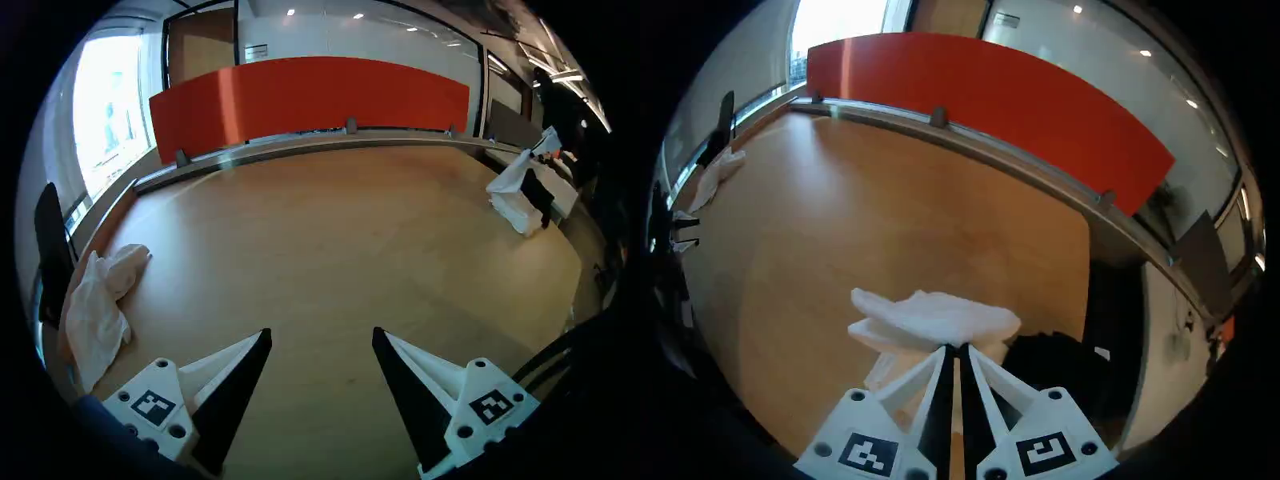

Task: Fold towel

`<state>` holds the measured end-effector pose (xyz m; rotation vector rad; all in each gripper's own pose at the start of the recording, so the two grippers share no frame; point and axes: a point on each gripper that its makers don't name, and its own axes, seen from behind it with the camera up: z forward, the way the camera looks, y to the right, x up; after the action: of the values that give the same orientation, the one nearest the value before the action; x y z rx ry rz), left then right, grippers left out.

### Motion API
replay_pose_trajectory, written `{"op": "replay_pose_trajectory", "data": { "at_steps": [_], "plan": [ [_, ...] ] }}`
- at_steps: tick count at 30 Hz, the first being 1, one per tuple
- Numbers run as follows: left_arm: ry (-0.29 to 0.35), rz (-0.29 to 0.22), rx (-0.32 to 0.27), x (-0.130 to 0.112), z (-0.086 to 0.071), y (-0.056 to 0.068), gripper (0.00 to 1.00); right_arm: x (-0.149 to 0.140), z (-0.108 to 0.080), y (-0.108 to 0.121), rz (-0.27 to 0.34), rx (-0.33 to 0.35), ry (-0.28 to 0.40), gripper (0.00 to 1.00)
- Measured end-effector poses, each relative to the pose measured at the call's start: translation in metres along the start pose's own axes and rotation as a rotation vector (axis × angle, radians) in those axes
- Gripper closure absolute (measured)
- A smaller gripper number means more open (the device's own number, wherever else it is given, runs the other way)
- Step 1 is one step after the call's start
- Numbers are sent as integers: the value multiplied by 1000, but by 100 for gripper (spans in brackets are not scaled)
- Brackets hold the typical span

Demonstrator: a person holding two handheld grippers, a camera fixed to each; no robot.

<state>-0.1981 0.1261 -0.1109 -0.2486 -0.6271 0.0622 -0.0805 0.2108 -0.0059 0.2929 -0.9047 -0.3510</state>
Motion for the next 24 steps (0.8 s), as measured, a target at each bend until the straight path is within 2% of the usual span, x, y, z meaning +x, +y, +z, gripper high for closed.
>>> {"op": "replay_pose_trajectory", "data": {
  "at_steps": [11, 24],
  "plan": [
    [-5, 5, 1, -2, -3, 1, 6, -64, 2, 9, 39, -20, -83, 95],
    [-11, 9, 13, -4, -8, -1, 6, -121, 21, 11, 101, -25, -181, 95]
  ]
}}
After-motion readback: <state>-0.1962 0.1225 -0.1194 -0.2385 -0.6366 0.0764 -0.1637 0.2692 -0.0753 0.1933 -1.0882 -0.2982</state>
